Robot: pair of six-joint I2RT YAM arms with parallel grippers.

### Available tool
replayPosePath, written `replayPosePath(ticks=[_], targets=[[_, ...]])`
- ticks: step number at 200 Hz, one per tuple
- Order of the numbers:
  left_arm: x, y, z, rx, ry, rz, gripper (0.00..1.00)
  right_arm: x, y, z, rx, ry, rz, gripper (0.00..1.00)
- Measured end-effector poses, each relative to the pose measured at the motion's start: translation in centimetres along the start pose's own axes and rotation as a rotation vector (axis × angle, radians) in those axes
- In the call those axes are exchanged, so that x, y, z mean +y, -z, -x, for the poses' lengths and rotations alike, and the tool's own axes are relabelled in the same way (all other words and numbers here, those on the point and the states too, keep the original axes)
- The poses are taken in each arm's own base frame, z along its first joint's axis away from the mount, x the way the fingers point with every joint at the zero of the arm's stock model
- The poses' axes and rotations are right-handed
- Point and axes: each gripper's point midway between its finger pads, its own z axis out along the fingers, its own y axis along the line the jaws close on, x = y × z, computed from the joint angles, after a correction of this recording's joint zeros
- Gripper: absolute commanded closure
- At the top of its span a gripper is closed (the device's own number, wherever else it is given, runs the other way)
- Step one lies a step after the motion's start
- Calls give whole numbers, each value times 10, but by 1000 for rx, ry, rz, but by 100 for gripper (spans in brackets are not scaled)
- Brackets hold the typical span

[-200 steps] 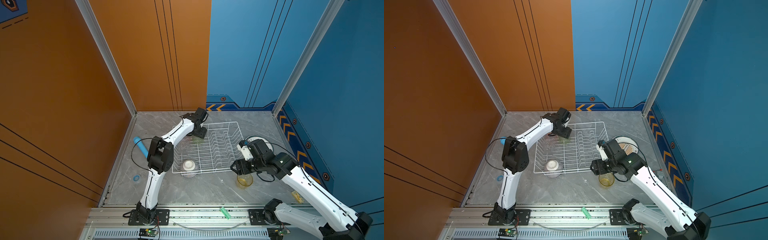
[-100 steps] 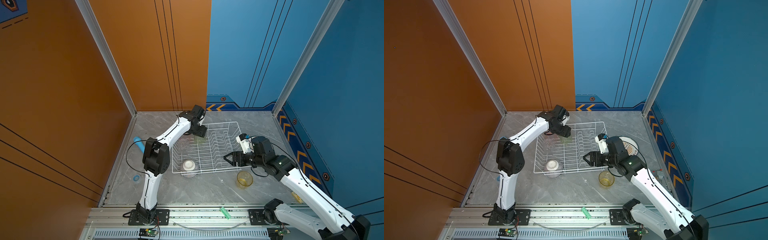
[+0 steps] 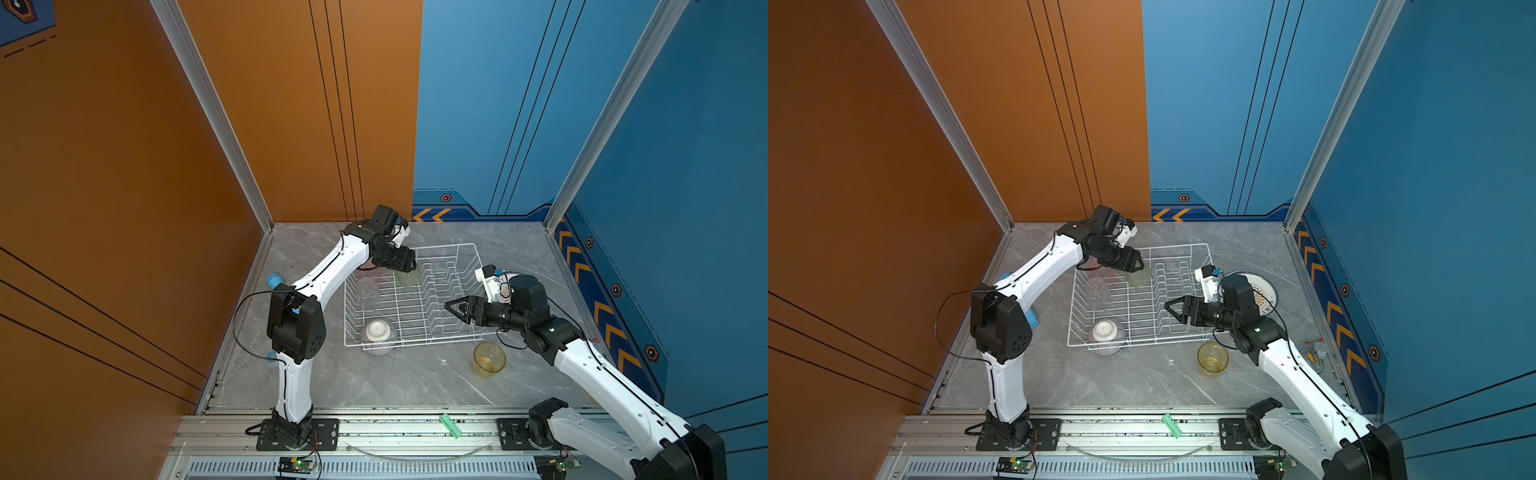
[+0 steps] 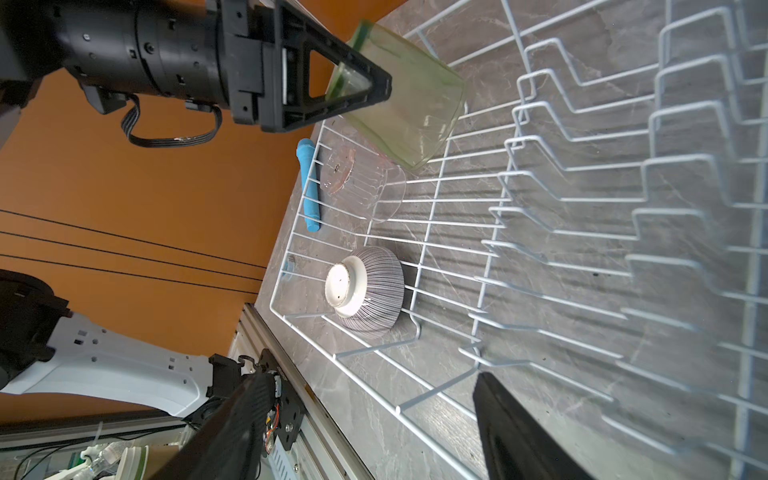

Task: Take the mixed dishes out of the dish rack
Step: 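Lift the green glass toward the right gripper while the right grasps it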

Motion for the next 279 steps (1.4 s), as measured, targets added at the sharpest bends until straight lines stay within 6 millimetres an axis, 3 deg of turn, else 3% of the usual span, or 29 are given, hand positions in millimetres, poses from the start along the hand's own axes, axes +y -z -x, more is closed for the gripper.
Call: replayPosePath(ticks=[52,107,235,279], targets=[[-39,36,3,-101,26,-212,44,7,-7,12,-44,-42,128,36],[-76,54,4,-174,64,-450,46,25,-6,31,-107,-18,224,40],[-113,74,10,-247,75,-666,48,44,-1,72,-215,27,331,44],[-122,77,11,-251,70,-700,48,54,0,85,-241,37,375,52]])
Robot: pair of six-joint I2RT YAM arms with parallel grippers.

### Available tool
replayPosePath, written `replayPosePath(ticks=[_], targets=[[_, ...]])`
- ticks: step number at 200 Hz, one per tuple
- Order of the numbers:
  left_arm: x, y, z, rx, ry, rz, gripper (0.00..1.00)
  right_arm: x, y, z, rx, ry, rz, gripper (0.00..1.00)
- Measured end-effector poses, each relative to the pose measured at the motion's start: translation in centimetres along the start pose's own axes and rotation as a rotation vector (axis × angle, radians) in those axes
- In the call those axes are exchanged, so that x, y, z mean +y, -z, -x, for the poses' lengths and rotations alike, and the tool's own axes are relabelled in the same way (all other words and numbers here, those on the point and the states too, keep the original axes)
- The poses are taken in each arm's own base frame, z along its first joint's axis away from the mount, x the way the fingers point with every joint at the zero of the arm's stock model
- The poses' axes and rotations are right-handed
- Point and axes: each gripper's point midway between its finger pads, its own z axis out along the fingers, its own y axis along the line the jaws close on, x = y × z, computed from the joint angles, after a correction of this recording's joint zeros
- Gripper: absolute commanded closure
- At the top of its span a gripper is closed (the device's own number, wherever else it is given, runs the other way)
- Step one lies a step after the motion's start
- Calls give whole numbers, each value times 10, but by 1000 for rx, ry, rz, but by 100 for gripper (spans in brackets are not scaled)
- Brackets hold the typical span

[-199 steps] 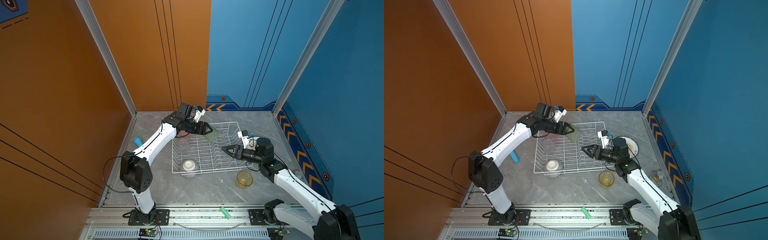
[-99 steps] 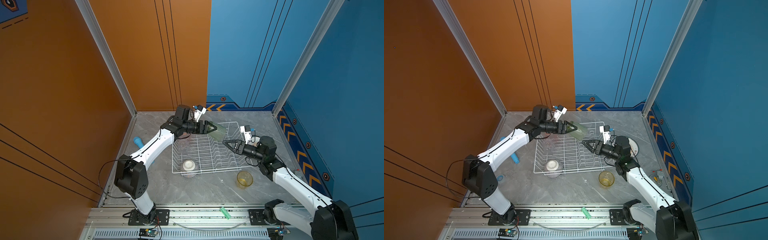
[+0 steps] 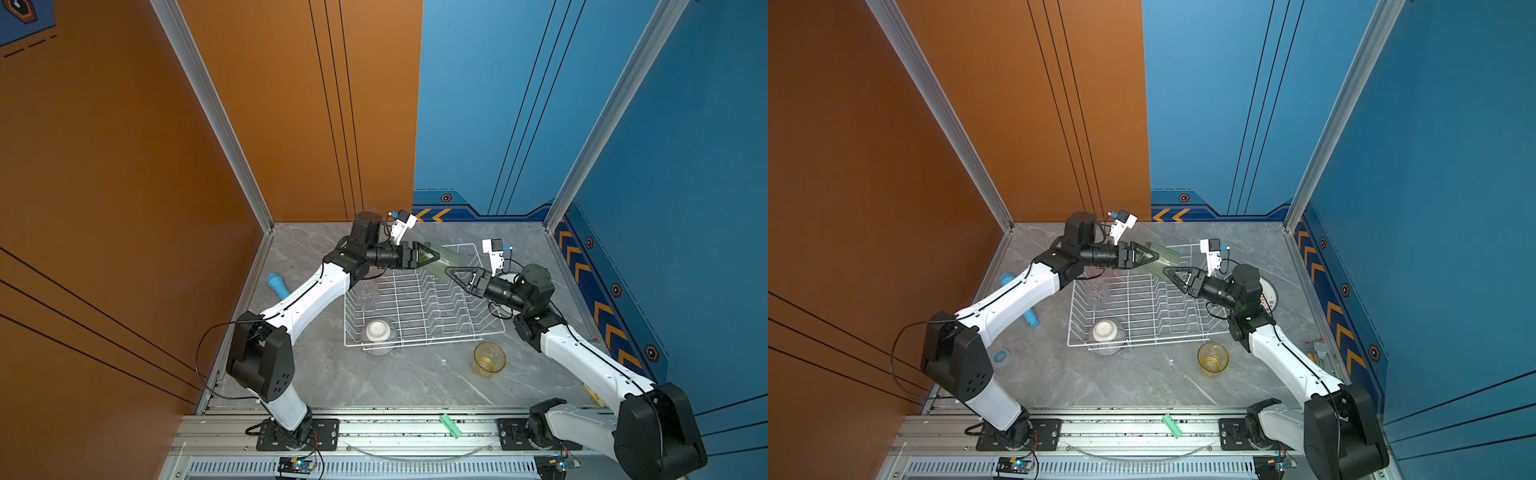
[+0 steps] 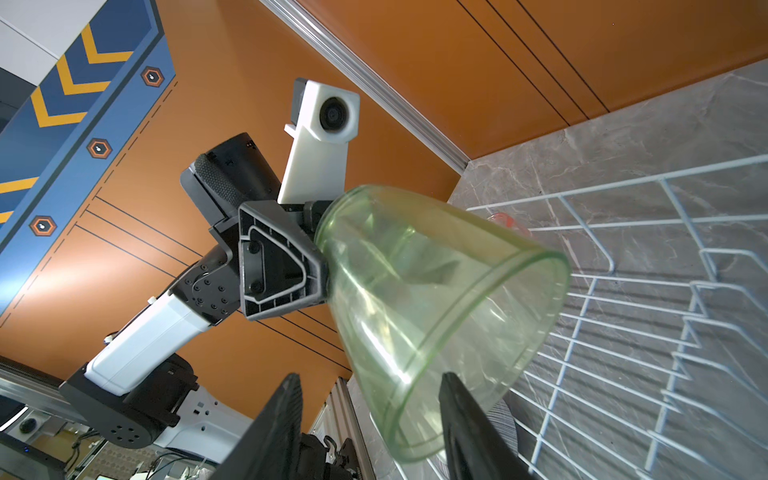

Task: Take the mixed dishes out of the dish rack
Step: 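Lift the green glass toward the right gripper while the right grasps it, then open the left gripper off the green glass while the right carries it down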

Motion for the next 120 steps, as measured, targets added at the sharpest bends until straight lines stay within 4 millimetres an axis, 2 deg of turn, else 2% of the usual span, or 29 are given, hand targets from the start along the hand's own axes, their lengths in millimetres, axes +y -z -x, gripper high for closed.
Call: replayPosePath(ticks=[38,99,120], targets=[[-4,-2,0,-10,8,-39,48,6,-2,6,-20,6,31,60],[-21,-6,2,-12,4,-106,49,21,-2,13,-32,24,89,94],[-27,-4,3,-7,10,-138,49,31,-2,16,-29,46,124,98]])
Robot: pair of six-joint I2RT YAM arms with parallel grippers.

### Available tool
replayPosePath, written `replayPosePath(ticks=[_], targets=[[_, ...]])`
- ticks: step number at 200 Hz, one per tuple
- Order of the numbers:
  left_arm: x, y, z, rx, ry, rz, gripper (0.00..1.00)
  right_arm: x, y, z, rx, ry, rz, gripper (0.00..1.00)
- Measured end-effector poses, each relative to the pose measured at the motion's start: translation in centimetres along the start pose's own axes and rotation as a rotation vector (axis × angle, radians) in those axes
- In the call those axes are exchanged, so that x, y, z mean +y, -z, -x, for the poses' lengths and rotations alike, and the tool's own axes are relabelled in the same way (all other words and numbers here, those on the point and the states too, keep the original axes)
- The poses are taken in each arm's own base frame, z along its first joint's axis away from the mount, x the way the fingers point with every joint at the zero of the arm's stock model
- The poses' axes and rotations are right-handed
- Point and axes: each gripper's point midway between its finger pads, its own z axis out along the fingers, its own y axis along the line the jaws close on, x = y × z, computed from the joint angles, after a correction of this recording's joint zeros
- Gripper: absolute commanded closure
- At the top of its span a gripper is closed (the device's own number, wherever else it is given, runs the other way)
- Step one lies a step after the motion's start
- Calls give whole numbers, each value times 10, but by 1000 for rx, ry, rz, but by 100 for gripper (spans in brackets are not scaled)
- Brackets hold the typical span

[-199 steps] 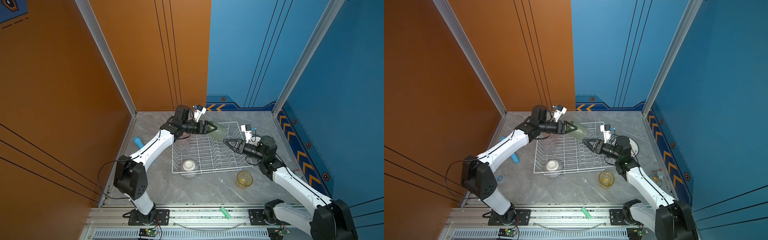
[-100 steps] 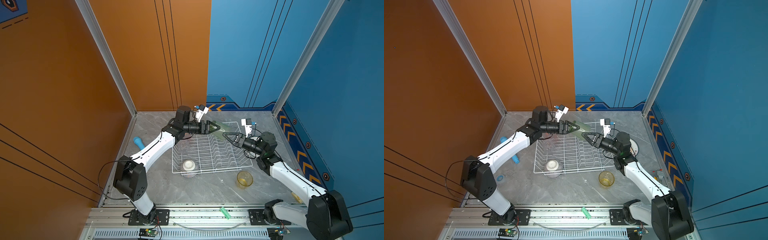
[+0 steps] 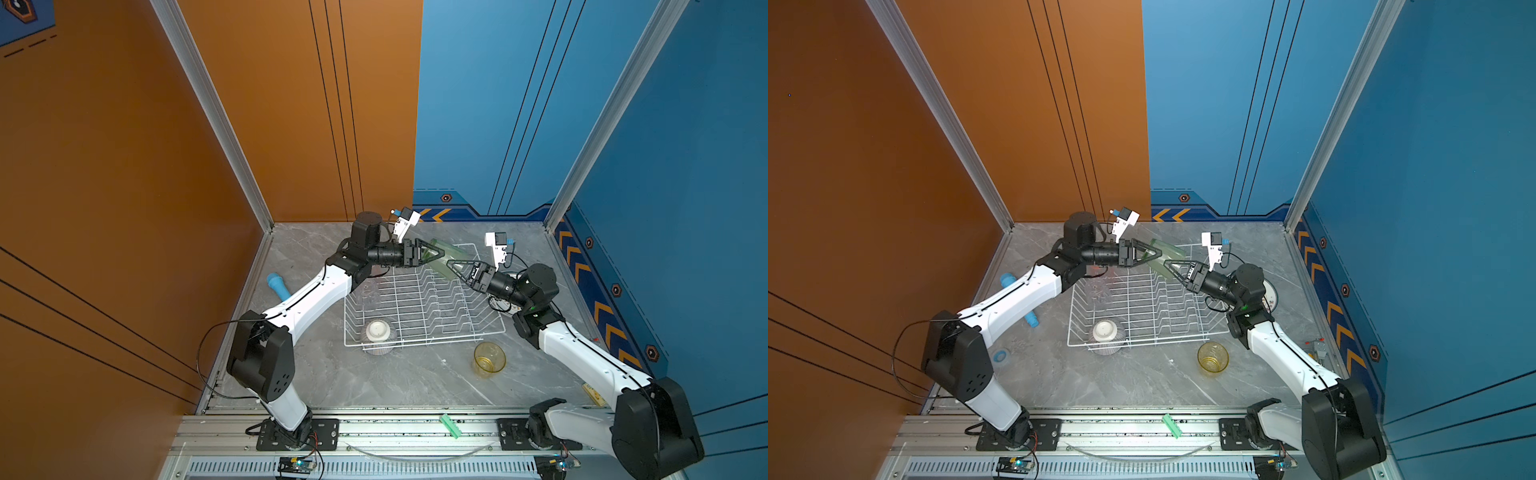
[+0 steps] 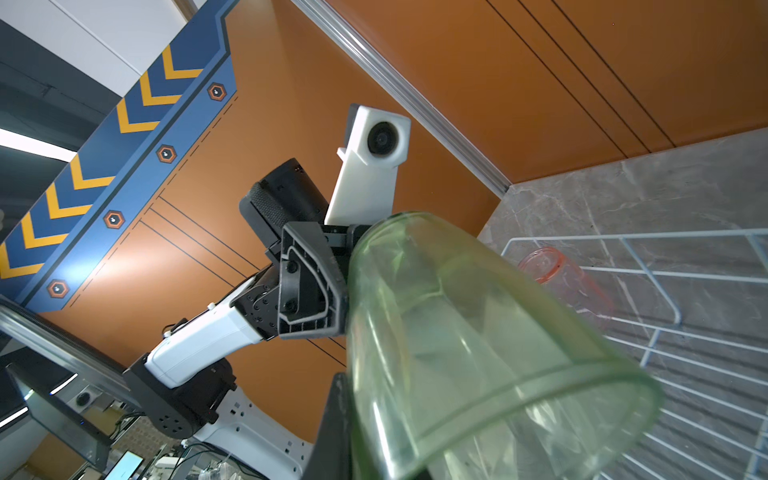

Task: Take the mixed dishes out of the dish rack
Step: 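Open the left gripper off the green glass while the right carries it down, then lower the green glass with the right gripper beside the yellow glass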

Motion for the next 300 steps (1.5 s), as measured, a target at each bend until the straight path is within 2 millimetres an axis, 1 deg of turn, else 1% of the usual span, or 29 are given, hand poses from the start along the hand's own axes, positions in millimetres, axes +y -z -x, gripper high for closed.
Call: replayPosePath(ticks=[19,33,37,51,61,83,98,100,103,120,146,166,186,208,218,231,243,256,272,289,300], targets=[[-3,0,2,-6,-5,-12,49,3,0,2,-2,9,9,100],[-4,0,2,-6,-3,-14,47,4,-1,3,-2,10,10,100],[-4,0,3,-7,-4,-15,45,4,-1,3,-3,10,11,100],[-4,0,3,-8,-4,-15,32,4,-1,3,-3,11,11,100],[-4,0,3,-8,-5,-15,25,4,-1,3,-3,11,11,100],[-1,0,0,-14,-7,-4,16,7,-3,2,4,14,15,100],[1,1,-2,-17,-7,5,15,7,-5,1,18,7,6,100],[1,1,-2,-17,-8,6,11,7,-5,1,19,9,4,100],[2,1,-3,-19,-8,9,9,7,-5,1,23,7,3,100],[2,4,-3,-28,-18,19,8,8,-6,-3,45,9,-15,100],[-2,17,1,-62,-40,50,8,18,-5,-9,104,42,-55,100],[-4,36,10,-116,-79,129,8,29,-2,-18,166,83,-109,100],[4,59,13,-163,-112,297,9,42,0,-30,245,158,-205,100],[16,84,11,-197,-149,506,9,60,2,-57,370,274,-326,100],[23,95,8,-202,-157,593,9,66,5,-77,450,326,-375,100],[36,109,3,-201,-158,704,9,65,14,-105,563,374,-442,100],[49,120,-2,-193,-151,793,8,53,25,-131,673,405,-524,100],[63,130,-7,-177,-140,877,8,33,41,-160,811,424,-626,100],[75,137,-13,-156,-129,944,8,12,59,-191,961,440,-717,100],[88,140,-18,-133,-118,994,8,-5,76,-217,1086,439,-781,100],[95,140,-21,-116,-110,1014,8,-12,83,-228,1142,432,-810,100]])
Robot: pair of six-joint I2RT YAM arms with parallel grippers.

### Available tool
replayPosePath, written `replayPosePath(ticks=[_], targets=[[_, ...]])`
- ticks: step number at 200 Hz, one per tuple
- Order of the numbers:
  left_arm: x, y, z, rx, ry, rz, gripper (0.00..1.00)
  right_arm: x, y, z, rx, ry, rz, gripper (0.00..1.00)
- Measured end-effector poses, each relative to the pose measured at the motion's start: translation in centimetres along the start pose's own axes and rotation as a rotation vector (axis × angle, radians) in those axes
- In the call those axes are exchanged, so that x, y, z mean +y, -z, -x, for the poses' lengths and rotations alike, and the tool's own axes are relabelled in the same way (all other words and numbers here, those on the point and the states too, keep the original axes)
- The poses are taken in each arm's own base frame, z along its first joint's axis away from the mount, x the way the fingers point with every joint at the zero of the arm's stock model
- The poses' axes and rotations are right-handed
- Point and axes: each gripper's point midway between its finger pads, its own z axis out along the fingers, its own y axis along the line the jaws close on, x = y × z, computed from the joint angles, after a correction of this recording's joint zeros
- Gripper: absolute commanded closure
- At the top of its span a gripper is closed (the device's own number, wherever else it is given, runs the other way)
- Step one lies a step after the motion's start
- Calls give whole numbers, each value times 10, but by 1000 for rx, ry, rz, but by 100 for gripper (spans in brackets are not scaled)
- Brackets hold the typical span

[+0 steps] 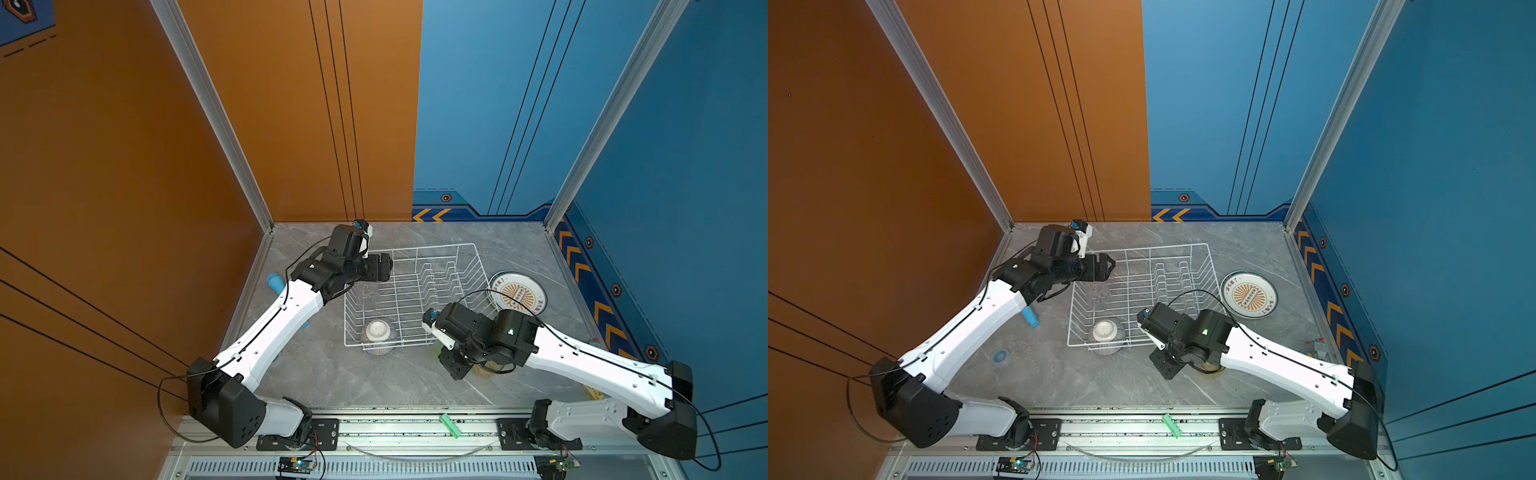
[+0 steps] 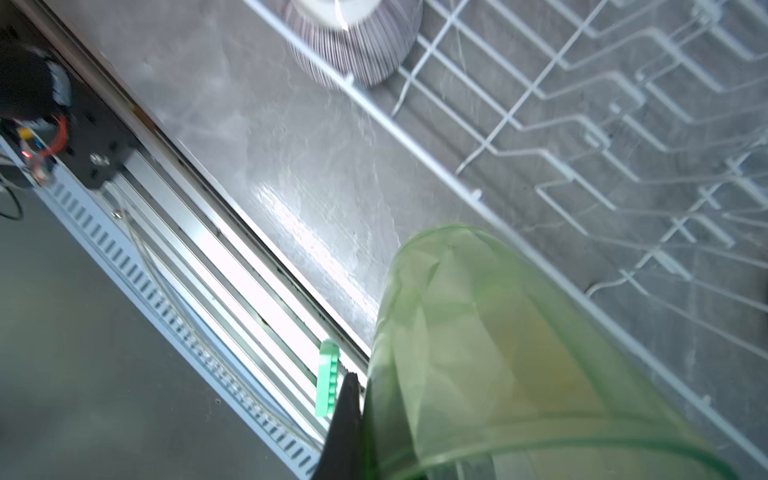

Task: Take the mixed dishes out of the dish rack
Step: 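Lower the green glass with the right gripper beside the yellow glass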

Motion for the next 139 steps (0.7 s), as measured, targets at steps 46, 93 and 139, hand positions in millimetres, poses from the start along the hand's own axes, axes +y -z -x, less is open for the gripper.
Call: replayPosePath(ticks=[46,93,139], targets=[[5,-18,-16,68,-18,37,8,-5,-41,-16,176,0,-61,100],[8,-17,-17,72,-35,52,8,-13,-71,-25,292,-11,-112,100],[10,-17,-21,86,-49,63,8,-23,-78,-22,305,-28,-123,100]])
